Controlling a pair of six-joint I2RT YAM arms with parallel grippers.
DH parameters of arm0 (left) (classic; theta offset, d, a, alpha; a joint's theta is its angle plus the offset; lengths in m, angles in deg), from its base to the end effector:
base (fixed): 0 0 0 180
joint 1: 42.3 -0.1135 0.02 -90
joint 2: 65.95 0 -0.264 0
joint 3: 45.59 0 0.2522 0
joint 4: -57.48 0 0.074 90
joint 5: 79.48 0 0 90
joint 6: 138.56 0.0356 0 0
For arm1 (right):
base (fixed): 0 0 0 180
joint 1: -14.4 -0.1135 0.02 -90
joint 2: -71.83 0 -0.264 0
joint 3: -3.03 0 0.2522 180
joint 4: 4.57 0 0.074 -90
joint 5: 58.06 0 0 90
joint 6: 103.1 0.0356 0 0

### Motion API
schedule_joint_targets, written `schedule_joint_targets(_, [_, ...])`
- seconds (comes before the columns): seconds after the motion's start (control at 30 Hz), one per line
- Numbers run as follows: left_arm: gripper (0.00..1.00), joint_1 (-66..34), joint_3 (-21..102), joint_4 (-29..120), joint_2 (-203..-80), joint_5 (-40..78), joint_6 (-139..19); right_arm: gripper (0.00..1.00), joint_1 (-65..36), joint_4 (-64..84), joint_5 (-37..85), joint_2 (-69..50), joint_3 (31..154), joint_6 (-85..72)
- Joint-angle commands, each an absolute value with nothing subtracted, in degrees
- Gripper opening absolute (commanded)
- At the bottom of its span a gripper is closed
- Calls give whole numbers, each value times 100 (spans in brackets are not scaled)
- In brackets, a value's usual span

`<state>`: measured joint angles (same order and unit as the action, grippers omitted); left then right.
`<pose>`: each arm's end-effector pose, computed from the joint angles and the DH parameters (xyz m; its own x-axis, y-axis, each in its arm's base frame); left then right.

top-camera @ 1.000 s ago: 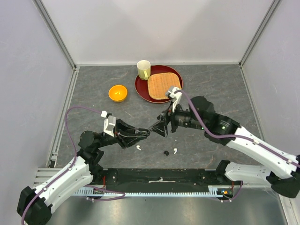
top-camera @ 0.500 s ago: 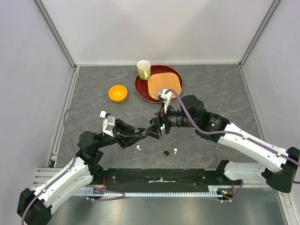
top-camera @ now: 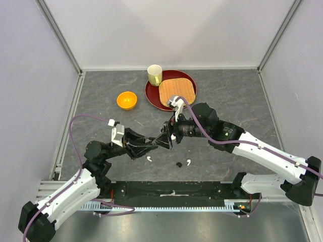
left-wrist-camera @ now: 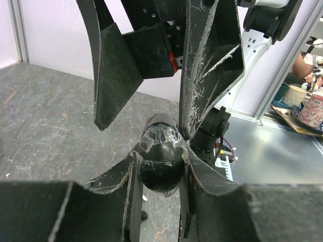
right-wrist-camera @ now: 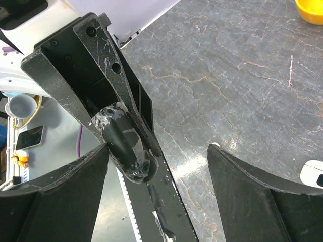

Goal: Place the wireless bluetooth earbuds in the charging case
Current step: Open the charging case.

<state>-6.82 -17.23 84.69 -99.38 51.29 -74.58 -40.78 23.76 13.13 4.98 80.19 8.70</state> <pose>0.1041 -0.1027 0.2747 -0.1331 -0.3131 -0.9403 0.9723 0.1427 -0.1852 0.1429 0.2255 0.3681 -0.5176 -0.1286 -0.8459 -0.8185 0.3624 0.4458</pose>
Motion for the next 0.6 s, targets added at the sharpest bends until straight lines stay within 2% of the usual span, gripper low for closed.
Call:
schedule_joint_targets(0.0, [2,-662,-1688,8819,-9865,5095,-7369,86,-4097,2237,1278,486,7990,747])
schedule_joint_targets(0.57, [2,-670,-1741,9223,-9786,5605,-7326,86,-4053,2246,1902,653,7867,764])
